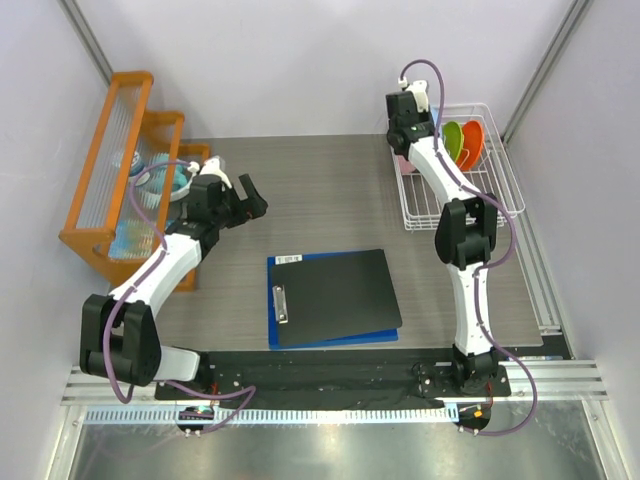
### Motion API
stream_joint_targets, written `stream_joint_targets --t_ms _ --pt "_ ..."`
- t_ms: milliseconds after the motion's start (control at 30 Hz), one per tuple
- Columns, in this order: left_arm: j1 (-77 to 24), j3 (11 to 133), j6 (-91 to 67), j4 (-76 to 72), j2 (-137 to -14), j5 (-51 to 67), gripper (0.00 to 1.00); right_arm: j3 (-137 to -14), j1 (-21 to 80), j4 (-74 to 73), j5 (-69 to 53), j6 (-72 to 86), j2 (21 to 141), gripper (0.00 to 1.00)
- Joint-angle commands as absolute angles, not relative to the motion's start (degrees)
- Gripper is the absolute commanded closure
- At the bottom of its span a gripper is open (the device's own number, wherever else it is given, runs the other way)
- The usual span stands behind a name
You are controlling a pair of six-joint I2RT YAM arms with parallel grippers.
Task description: Unload the plates from the dish rack
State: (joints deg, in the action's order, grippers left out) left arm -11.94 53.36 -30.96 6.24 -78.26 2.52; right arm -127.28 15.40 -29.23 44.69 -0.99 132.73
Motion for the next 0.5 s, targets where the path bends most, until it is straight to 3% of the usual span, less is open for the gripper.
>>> stream_joint_targets --t_ms 0,467 --pt "-12.13 53.09 -29.88 4.39 -77.96 1.32 0.01 -128.86 17.84 -26.11 47.1 -3.51 131.93 0.99" --pt "-12.13 55.55 -29.53 10.46 -78.49 -5.45 0.0 -121.29 23.11 -3.45 66.97 -19.77 127.18 0.99"
